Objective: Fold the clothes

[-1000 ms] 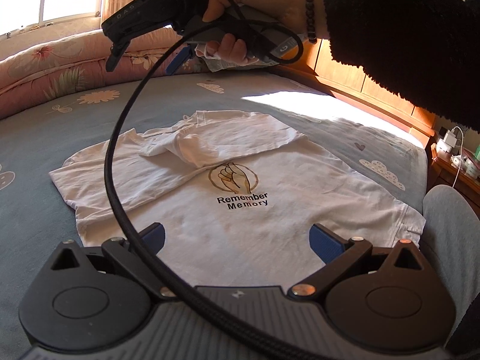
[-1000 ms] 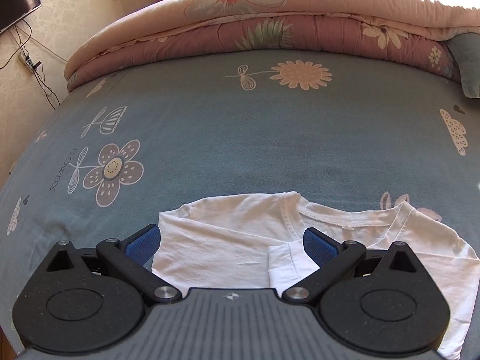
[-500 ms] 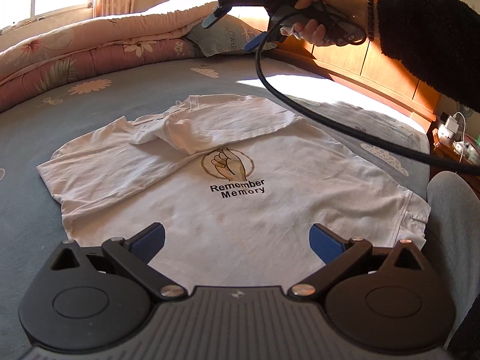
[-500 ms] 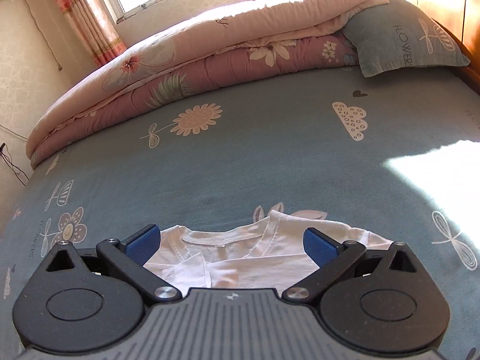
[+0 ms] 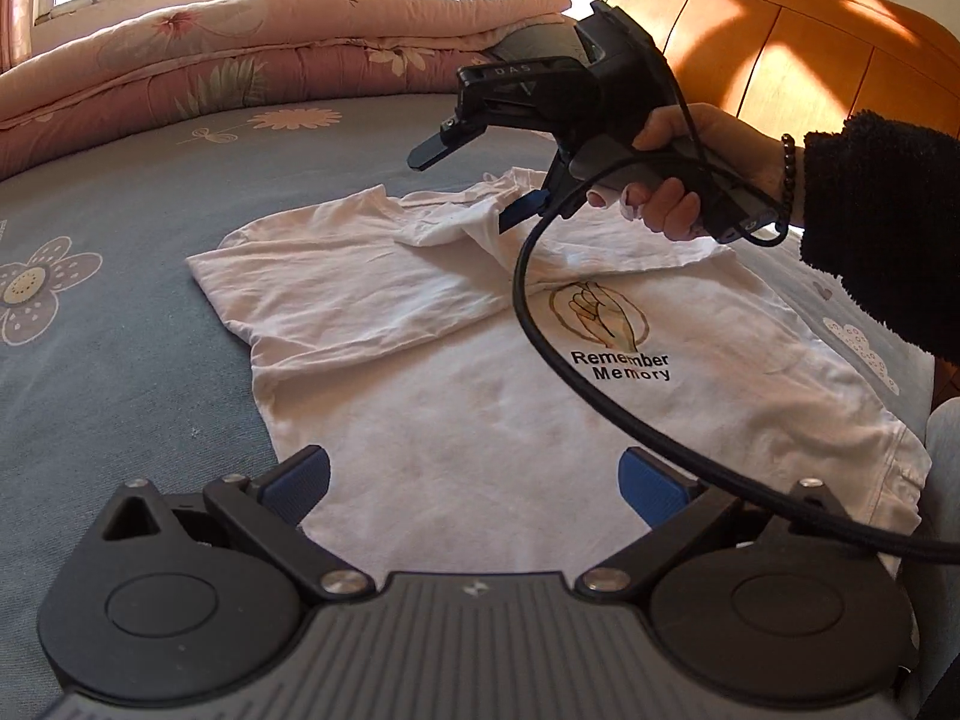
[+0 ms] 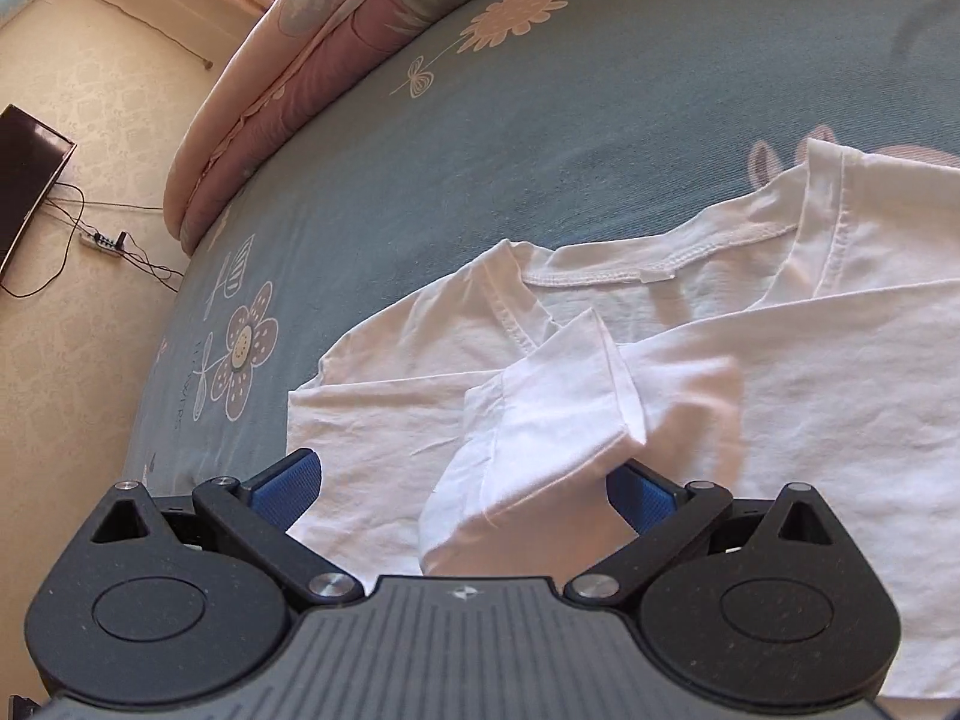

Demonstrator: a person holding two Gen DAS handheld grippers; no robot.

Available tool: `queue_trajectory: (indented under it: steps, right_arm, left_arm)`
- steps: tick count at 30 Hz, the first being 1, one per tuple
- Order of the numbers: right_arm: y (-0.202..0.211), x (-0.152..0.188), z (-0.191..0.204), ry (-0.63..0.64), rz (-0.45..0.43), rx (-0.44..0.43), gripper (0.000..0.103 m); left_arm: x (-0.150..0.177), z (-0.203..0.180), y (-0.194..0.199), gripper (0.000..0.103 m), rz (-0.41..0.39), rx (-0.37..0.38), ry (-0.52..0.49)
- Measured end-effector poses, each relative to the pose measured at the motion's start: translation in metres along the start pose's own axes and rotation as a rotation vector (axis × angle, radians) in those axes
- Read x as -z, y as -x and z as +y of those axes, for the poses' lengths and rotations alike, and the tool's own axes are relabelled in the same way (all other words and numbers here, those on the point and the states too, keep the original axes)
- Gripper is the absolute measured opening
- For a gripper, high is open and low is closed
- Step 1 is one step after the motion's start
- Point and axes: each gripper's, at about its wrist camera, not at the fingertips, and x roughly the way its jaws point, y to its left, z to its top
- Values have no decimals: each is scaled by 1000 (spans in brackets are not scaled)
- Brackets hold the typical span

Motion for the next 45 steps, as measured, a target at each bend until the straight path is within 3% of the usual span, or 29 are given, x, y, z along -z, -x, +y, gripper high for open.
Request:
queue_trajectory:
  steps: [5, 8, 12, 17, 23, 28, 32, 36, 40, 43, 45]
  right_arm:
    - [-25, -2, 51, 118, 38, -136, 103]
    - [-33, 6, 84, 254, 81, -151, 103]
    - [-19, 9, 94, 323, 75, -103, 103]
    - [12, -1, 56, 214, 19, -13, 103]
    - [28, 9, 26, 201, 43, 79, 103]
    - [79, 22, -7, 200, 15, 138, 103]
    - [116, 38, -58, 133, -47, 205, 103]
    - [133, 60, -114, 9, -75, 226, 103]
    - [162, 74, -127, 1, -151, 172, 103]
    - [185, 74, -122, 44, -250, 252, 103]
    - [195, 77, -116, 118, -300, 392, 103]
  left_arm:
    - [2, -1, -3, 102, 14, -7, -8]
    - [2, -2, 0, 102, 8, 1, -13]
    - [3, -2, 1, 102, 2, 6, -14]
    - [5, -4, 3, 102, -3, 12, -19]
    - [5, -1, 0, 102, 4, 12, -15]
    - [4, -4, -5, 102, 14, 7, -14]
    - [-1, -8, -10, 102, 7, 3, -6]
    - [-10, -14, -19, 102, 7, 0, 1]
    - [-20, -21, -31, 102, 3, 5, 9]
    - [-25, -26, -43, 102, 17, 9, 9]
    - [-27, -31, -49, 102, 29, 1, -6]
